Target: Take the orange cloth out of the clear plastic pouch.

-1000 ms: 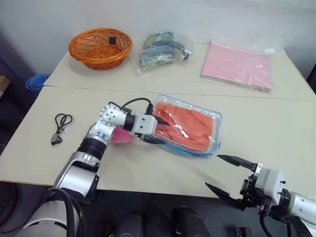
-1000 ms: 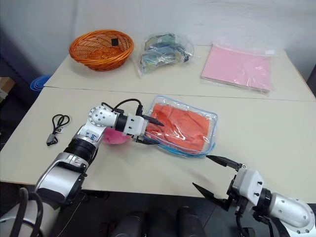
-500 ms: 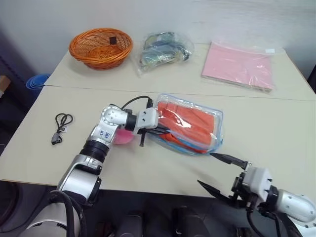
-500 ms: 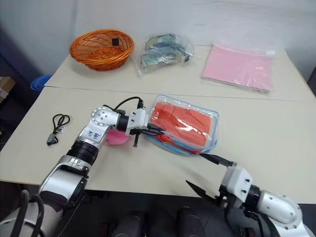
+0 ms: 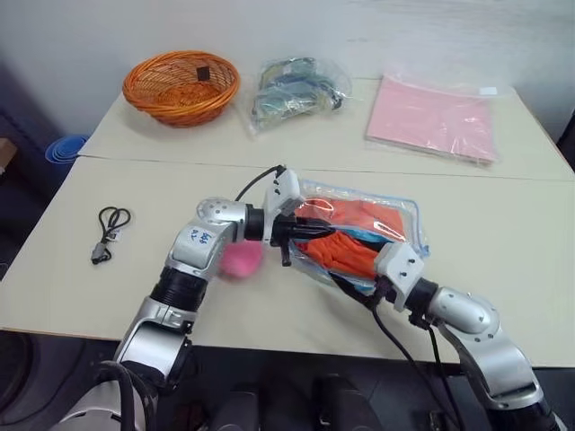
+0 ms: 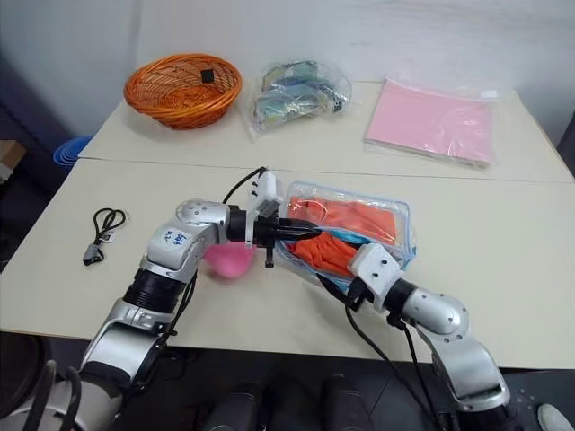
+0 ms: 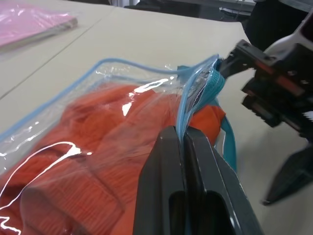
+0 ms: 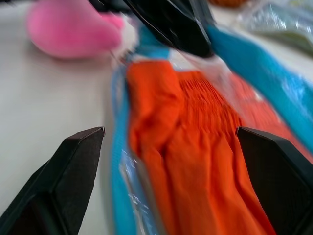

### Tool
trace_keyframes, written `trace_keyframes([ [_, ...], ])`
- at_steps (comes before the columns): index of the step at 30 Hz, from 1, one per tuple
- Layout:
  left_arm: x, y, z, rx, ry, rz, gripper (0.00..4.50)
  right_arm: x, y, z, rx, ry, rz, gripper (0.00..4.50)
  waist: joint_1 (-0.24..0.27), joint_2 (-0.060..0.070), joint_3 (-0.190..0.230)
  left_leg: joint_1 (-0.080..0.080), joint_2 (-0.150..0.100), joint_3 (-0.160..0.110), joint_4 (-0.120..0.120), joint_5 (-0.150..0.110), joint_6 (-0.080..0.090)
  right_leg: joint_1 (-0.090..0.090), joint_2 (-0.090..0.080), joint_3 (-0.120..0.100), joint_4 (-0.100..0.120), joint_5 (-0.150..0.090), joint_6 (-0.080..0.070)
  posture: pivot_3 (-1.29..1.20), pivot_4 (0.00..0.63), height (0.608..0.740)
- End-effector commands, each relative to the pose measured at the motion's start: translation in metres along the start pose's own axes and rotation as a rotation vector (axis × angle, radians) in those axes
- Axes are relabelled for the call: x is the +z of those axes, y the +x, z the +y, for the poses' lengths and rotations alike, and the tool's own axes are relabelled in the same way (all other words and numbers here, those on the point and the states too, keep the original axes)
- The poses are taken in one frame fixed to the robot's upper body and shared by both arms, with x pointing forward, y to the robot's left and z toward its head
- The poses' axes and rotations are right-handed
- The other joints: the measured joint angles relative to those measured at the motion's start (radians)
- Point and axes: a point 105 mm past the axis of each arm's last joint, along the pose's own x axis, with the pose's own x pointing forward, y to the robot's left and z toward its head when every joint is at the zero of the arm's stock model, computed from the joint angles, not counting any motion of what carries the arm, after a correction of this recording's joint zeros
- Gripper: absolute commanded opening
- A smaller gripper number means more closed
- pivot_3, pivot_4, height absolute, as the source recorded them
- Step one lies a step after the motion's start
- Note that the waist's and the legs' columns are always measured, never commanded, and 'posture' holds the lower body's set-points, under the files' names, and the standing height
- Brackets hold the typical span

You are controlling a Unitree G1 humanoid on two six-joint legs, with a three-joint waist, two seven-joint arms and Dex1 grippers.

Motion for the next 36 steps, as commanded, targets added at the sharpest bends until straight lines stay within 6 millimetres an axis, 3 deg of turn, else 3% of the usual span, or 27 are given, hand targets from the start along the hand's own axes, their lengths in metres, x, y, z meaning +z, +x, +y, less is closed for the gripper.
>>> trace_keyframes([
  [1, 0.013, -0.001, -0.002, 0.004, 0.043, -0.025, 0.02, -0.002, 0.002, -0.006, -0.01, -0.047, 0.042, 4.5, 0.0, 0.0, 0.0, 0.0, 0.0, 0.0, 0.0, 0.0, 0.0, 0.0, 0.0, 0.0, 0.0, 0.0, 0.0, 0.0, 0.15, 0.74],
  [4, 0.011, -0.001, -0.002, 0.008, 0.036, -0.022, 0.02, -0.006, 0.007, -0.002, 0.024, -0.054, 0.076, 4.5, -0.001, 0.0, 0.0, 0.0, 0.0, 0.0, 0.0, 0.0, 0.0, 0.0, 0.0, 0.0, 0.0, 0.0, 0.0, 0.0, 0.15, 0.74],
  [11, 0.013, 0.001, -0.004, 0.008, 0.019, -0.038, 0.02, -0.032, 0.022, -0.016, -0.017, -0.126, 0.223, 4.5, -0.014, 0.0, 0.0, 0.0, 0.0, 0.0, 0.0, 0.0, 0.0, 0.0, 0.0, 0.0, 0.001, 0.0, 0.0, 0.0, 0.15, 0.74],
  [14, 0.013, 0.001, -0.005, 0.004, 0.02, -0.039, 0.02, -0.029, 0.03, -0.027, -0.117, -0.034, 0.197, 4.5, -0.018, -0.001, -0.001, 0.001, 0.0, 0.0, 0.0, 0.001, -0.001, 0.0, 0.0, 0.0, 0.001, 0.0, 0.0, 0.0, 0.15, 0.74],
  [18, 0.014, 0.001, -0.006, 0.006, 0.006, -0.044, 0.0, -0.032, 0.034, -0.03, -0.128, 0.01, 0.219, 3.58, -0.017, -0.001, -0.001, 0.002, 0.0, 0.0, 0.0, 0.002, -0.002, 0.0, 0.0, 0.001, 0.003, 0.0, 0.0, 0.0, 0.15, 0.74],
  [26, 0.01, 0.003, -0.006, 0.012, 0.0, -0.038, 0.0, -0.036, 0.038, -0.023, -0.143, 0.252, 0.185, 0.94, -0.015, -0.001, -0.001, 0.001, -0.001, 0.0, 0.0, 0.002, -0.002, 0.0, -0.001, 0.0, 0.003, 0.0, 0.0, 0.0, 0.15, 0.74],
  [29, 0.01, 0.002, -0.004, 0.024, -0.001, -0.037, 0.0, -0.026, 0.036, -0.016, -0.088, 0.277, 0.121, 0.03, -0.015, -0.001, -0.001, 0.001, -0.001, 0.0, 0.0, 0.002, -0.001, 0.0, -0.001, 0.0, 0.003, 0.0, 0.0, 0.0, 0.15, 0.74],
  [33, 0.009, 0.001, 0.002, 0.05, -0.009, -0.027, 0.0, 0.002, 0.028, -0.006, 0.045, 0.255, -0.031, 0.03, -0.016, -0.001, -0.001, 0.001, -0.001, -0.001, -0.001, 0.002, -0.001, 0.0, -0.001, -0.001, 0.002, 0.0, 0.0, 0.0, 0.15, 0.74],
  [36, 0.007, 0.001, 0.005, 0.066, -0.018, -0.017, 0.0, 0.018, 0.012, -0.007, 0.101, 0.345, -0.118, 0.03, -0.015, -0.001, 0.0, 0.0, -0.001, 0.0, -0.001, 0.002, -0.001, -0.001, -0.001, 0.0, 0.001, 0.0, 0.0, 0.0, 0.15, 0.74],
])
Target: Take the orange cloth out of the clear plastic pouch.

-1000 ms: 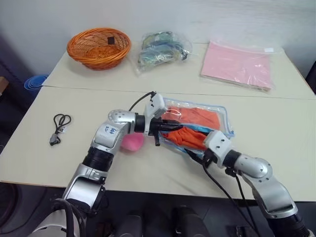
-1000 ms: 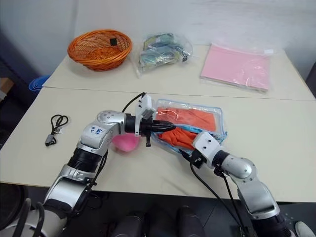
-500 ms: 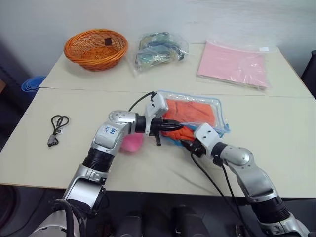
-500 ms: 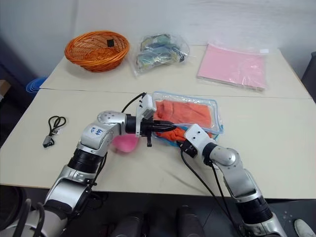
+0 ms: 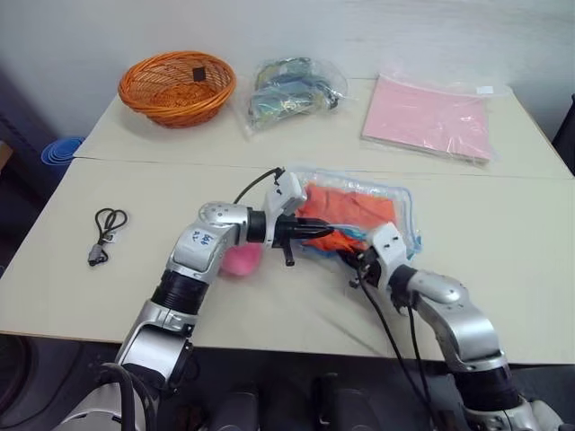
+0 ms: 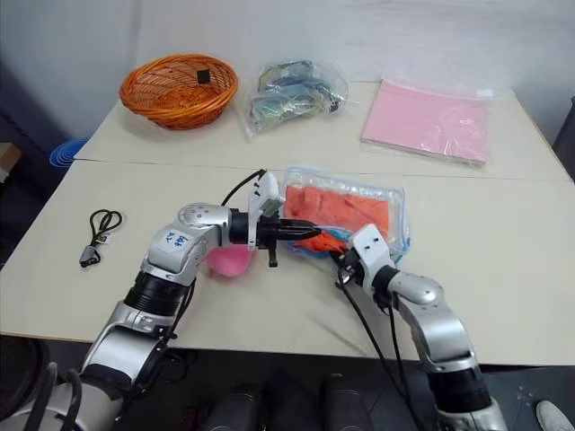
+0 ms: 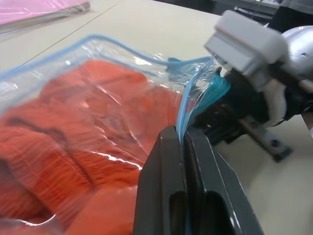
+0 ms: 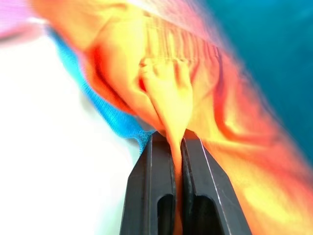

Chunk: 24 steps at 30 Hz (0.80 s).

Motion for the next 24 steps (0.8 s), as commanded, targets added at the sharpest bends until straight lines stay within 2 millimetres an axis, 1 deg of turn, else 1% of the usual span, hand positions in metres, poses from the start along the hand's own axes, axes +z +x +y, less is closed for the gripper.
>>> trace_keyframes([
  [1, 0.009, 0.0, 0.004, 0.016, 0.021, -0.025, 0.0, 0.031, -0.019, 0.007, 0.095, 0.062, -0.132, 0.03, 0.0, 0.0, 0.0, 0.0, 0.0, 0.0, 0.0, 0.0, 0.0, 0.0, 0.0, 0.0, 0.0, 0.0, 0.0, 0.0, 0.15, 0.74],
  [5, 0.009, 0.001, 0.004, 0.015, 0.017, -0.026, 0.0, 0.031, -0.035, 0.006, 0.132, 0.152, -0.128, 0.03, 0.001, 0.0, 0.0, 0.0, 0.0, 0.0, 0.0, 0.0, 0.0, 0.0, 0.0, 0.0, 0.0, 0.0, 0.0, 0.0, 0.15, 0.74],
  [11, 0.006, 0.001, 0.006, 0.017, 0.022, -0.017, 0.0, 0.036, -0.055, 0.014, 0.221, 0.227, -0.183, 0.03, 0.001, 0.0, 0.0, 0.0, 0.0, 0.0, 0.0, 0.0, 0.0, 0.0, 0.0, 0.0, -0.001, 0.0, 0.0, 0.0, 0.15, 0.74],
  [13, 0.003, 0.0, 0.006, 0.015, 0.024, -0.011, 0.0, 0.038, -0.053, 0.004, 0.156, 0.151, -0.201, 0.03, 0.0, 0.0, 0.0, 0.0, 0.0, 0.0, 0.0, 0.0, 0.0, 0.001, 0.0, 0.0, -0.001, 0.0, 0.0, 0.0, 0.15, 0.74],
  [15, 0.001, 0.0, 0.006, 0.014, 0.03, -0.002, 0.0, 0.044, -0.051, 0.004, 0.146, 0.131, -0.228, 0.03, -0.001, 0.0, 0.0, 0.0, 0.0, 0.0, 0.0, 0.0, 0.0, 0.0, 0.0, 0.0, -0.001, 0.0, 0.0, 0.0, 0.15, 0.74],
  [16, 0.0, 0.0, 0.006, 0.014, 0.033, 0.002, 0.0, 0.048, -0.052, 0.011, 0.182, 0.109, -0.247, 0.03, 0.0, 0.0, 0.0, 0.0, 0.0, 0.0, 0.0, 0.0, 0.0, 0.0, 0.0, 0.0, -0.001, 0.0, 0.0, 0.0, 0.15, 0.74],
  [18, -0.002, -0.002, 0.008, 0.026, 0.035, 0.007, 0.0, 0.05, -0.057, 0.025, 0.258, 0.061, -0.245, 0.03, 0.001, 0.0, 0.0, 0.0, 0.0, 0.0, 0.0, 0.0, 0.0, 0.0, 0.0, 0.0, -0.001, 0.0, 0.0, 0.0, 0.15, 0.74],
  [21, -0.003, -0.005, 0.012, 0.051, 0.019, 0.009, 0.0, 0.045, -0.068, 0.037, 0.312, -0.132, -0.222, 0.03, 0.006, 0.0, 0.0, 0.0, 0.0, 0.0, 0.0, 0.0, 0.001, 0.0, 0.0, 0.0, -0.002, 0.0, 0.0, 0.0, 0.15, 0.74],
  [22, -0.004, -0.005, 0.013, 0.054, 0.016, 0.01, 0.0, 0.044, -0.07, 0.039, 0.323, -0.163, -0.222, 0.03, 0.007, 0.0, 0.0, 0.0, 0.0, 0.0, 0.0, -0.001, 0.001, 0.001, 0.0, 0.0, -0.004, 0.0, 0.0, 0.0, 0.15, 0.74],
  [24, -0.005, -0.005, 0.015, 0.072, -0.013, 0.004, 0.0, 0.043, -0.076, 0.049, 0.386, -0.163, -0.238, 0.03, 0.007, 0.0, 0.0, 0.0, 0.0, 0.0, 0.0, -0.001, 0.002, 0.002, 0.0, 0.0, -0.005, 0.0, 0.0, 0.0, 0.15, 0.74],
])
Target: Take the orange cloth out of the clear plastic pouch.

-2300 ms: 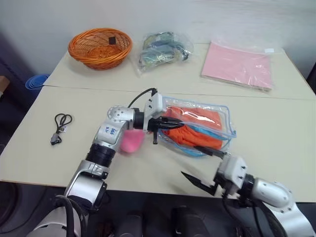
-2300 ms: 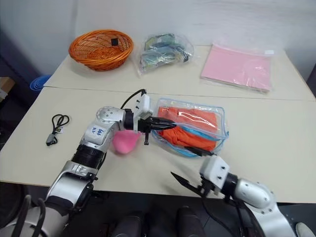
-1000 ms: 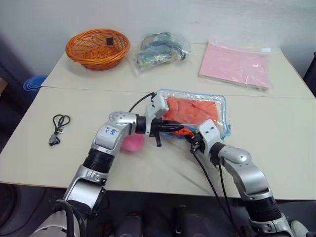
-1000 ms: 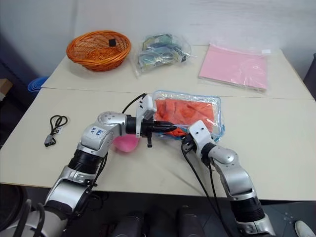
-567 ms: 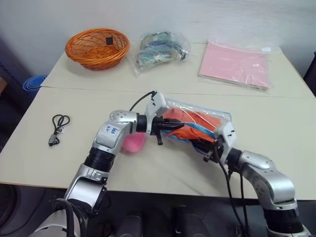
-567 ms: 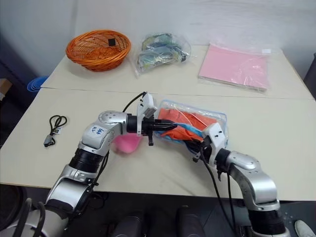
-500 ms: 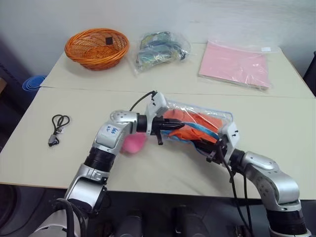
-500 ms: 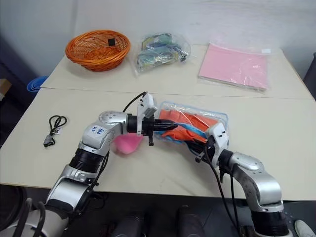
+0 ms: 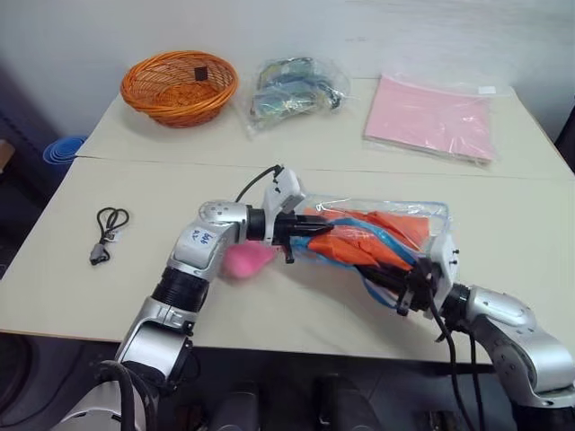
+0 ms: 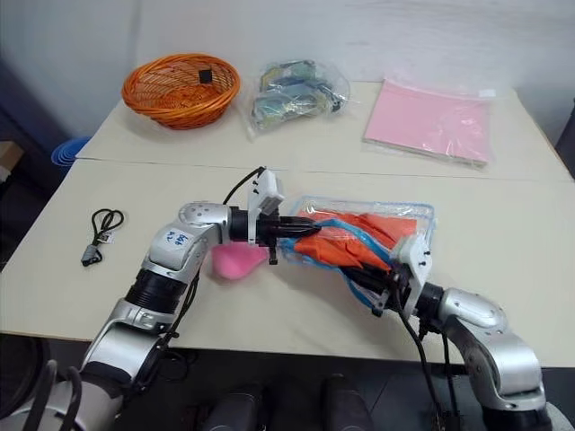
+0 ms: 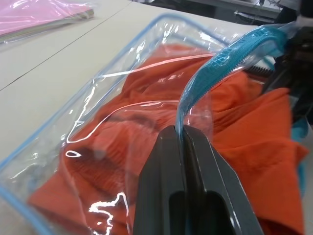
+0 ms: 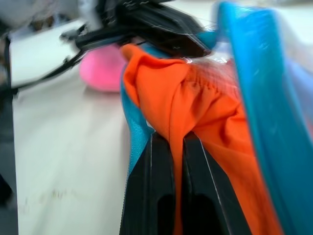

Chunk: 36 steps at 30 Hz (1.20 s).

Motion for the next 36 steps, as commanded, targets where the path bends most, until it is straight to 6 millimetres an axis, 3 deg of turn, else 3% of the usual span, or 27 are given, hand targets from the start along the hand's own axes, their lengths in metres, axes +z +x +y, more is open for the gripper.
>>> trace_keyframes([
  [1, -0.005, -0.005, 0.011, 0.077, -0.047, 0.013, 0.0, 0.024, -0.002, 0.031, 0.183, -0.113, -0.104, 0.03, 0.0, 0.0, 0.0, 0.0, 0.0, 0.0, 0.0, 0.0, 0.0, 0.0, 0.0, 0.0, 0.0, 0.0, 0.0, 0.0, 0.15, 0.74],
  [7, -0.008, -0.008, 0.02, 0.13, -0.086, 0.039, 0.0, 0.023, -0.006, 0.024, 0.152, -0.064, -0.153, 0.03, -0.004, 0.0, 0.0, 0.001, 0.001, 0.0, 0.0, 0.0, 0.0, 0.0, 0.0, 0.0, 0.001, 0.0, 0.0, 0.0, 0.15, 0.74],
  [13, 0.0, -0.005, 0.017, 0.105, -0.041, 0.015, 0.0, -0.002, 0.013, -0.016, -0.07, -0.149, -0.005, 0.03, -0.006, 0.0, 0.0, 0.001, 0.001, 0.0, 0.0, 0.001, -0.001, 0.0, 0.0, 0.001, 0.002, 0.0, 0.0, 0.0, 0.15, 0.74],
  [18, 0.02, -0.001, 0.013, 0.078, 0.019, -0.066, 0.0, -0.014, 0.026, -0.027, -0.116, -0.208, 0.082, 0.03, -0.005, 0.0, 0.0, 0.0, 0.001, 0.0, 0.0, 0.001, -0.002, -0.002, 0.0, 0.0, 0.002, 0.0, 0.0, 0.0, 0.15, 0.74],
  [23, 0.03, 0.0, 0.009, 0.05, 0.076, -0.08, 0.0, -0.017, 0.028, -0.021, -0.065, -0.146, 0.113, 1.38, -0.005, 0.0, 0.0, 0.0, 0.0, 0.0, 0.0, 0.001, -0.002, -0.002, 0.0, 0.0, 0.002, 0.0, 0.0, 0.0, 0.15, 0.74],
  [29, 0.026, 0.002, 0.007, 0.052, 0.103, -0.051, 0.0, 0.0, 0.018, -0.022, -0.071, -0.233, 0.067, 3.19, -0.005, 0.0, 0.0, 0.0, 0.0, 0.0, 0.0, 0.001, -0.002, -0.002, 0.0, 0.0, 0.002, 0.0, 0.0, 0.0, 0.15, 0.74],
  [36, 0.021, 0.002, 0.006, 0.046, 0.097, -0.037, 0.0, -0.007, 0.019, -0.03, -0.09, -0.236, 0.123, 3.19, -0.006, 0.0, 0.0, 0.0, 0.0, 0.0, 0.0, 0.001, -0.002, -0.002, 0.0, 0.0, 0.003, 0.0, 0.0, 0.0, 0.15, 0.74],
])
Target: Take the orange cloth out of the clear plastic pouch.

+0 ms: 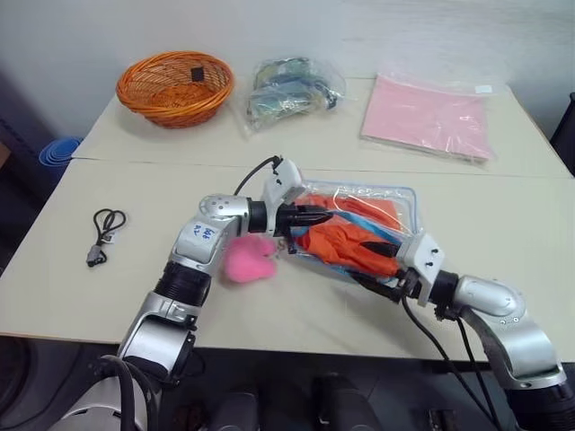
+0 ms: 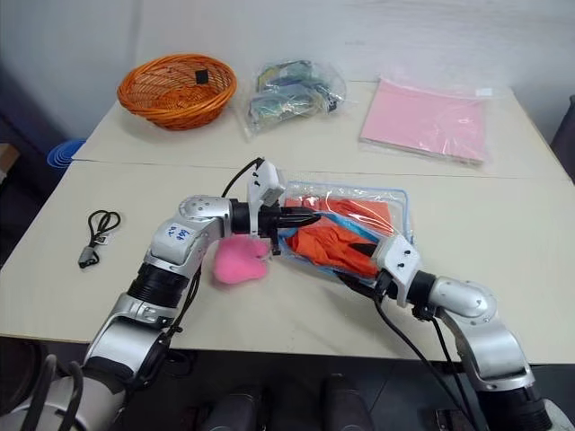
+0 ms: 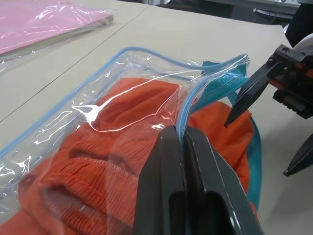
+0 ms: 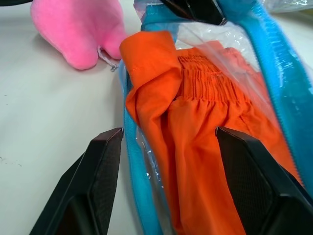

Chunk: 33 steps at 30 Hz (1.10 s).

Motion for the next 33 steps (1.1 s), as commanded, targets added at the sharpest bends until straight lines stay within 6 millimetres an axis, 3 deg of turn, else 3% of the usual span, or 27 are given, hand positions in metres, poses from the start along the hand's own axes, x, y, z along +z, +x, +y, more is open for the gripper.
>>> trace_keyframes([
  [1, 0.011, 0.0, -0.004, -0.014, 0.055, -0.023, 0.0, 0.001, 0.004, -0.002, -0.004, -0.039, 0.019, 3.19, 0.0, 0.0, 0.0, 0.0, 0.0, 0.0, 0.0, 0.0, 0.0, 0.0, 0.0, 0.0, 0.0, 0.0, 0.0, 0.0, 0.15, 0.74],
  [7, 0.011, 0.001, -0.005, -0.019, 0.053, -0.022, 0.0, -0.006, 0.024, -0.008, -0.039, -0.076, 0.058, 3.19, 0.0, 0.0, 0.0, 0.0, 0.0, 0.0, 0.0, 0.0, 0.0, 0.0, 0.0, 0.0, 0.0, 0.0, 0.0, 0.0, 0.15, 0.74],
  [12, 0.01, 0.0, -0.005, -0.019, 0.051, -0.02, 0.0, -0.012, 0.029, -0.018, -0.085, -0.077, 0.082, 3.19, 0.0, 0.0, 0.0, 0.0, 0.0, 0.0, 0.0, 0.0, 0.0, 0.0, 0.0, 0.0, 0.0, 0.0, 0.0, 0.0, 0.15, 0.74],
  [17, 0.009, -0.001, -0.006, -0.016, 0.047, -0.018, 0.0, -0.011, 0.029, -0.018, -0.077, -0.072, 0.081, 2.16, 0.0, 0.0, 0.0, 0.0, 0.0, 0.0, 0.0, 0.0, 0.0, 0.0, 0.0, 0.0, 0.0, 0.0, 0.0, 0.0, 0.15, 0.74],
  [24, 0.008, -0.001, -0.005, -0.004, 0.031, -0.022, 0.0, -0.003, 0.028, -0.012, -0.032, -0.074, 0.059, 0.03, -0.001, 0.0, 0.0, 0.0, 0.0, 0.0, 0.0, 0.0, 0.0, 0.0, 0.0, 0.0, 0.0, 0.0, 0.0, 0.0, 0.15, 0.74],
  [26, 0.007, -0.001, -0.004, 0.001, 0.023, -0.023, 0.0, 0.002, 0.027, -0.012, -0.03, -0.046, 0.033, 0.03, 0.0, 0.0, 0.0, 0.0, 0.0, 0.0, 0.0, 0.0, 0.0, 0.0, 0.0, 0.0, 0.0, 0.0, 0.0, 0.0, 0.15, 0.74],
  [28, 0.005, -0.001, -0.002, 0.013, 0.007, -0.017, 0.0, 0.016, 0.02, 0.0, 0.071, 0.021, -0.052, 0.03, 0.0, 0.0, 0.0, 0.0, 0.0, 0.0, 0.0, 0.0, 0.0, 0.0, 0.0, 0.0, 0.0, 0.0, 0.0, 0.0, 0.15, 0.74],
  [33, -0.006, -0.001, 0.005, 0.058, -0.027, 0.025, 0.0, 0.053, -0.012, 0.019, 0.24, 0.098, -0.245, 0.03, 0.004, 0.0, 0.0, 0.0, 0.0, 0.0, 0.0, 0.0, 0.0, 0.0, 0.0, -0.001, -0.001, 0.0, 0.0, 0.0, 0.15, 0.74],
])
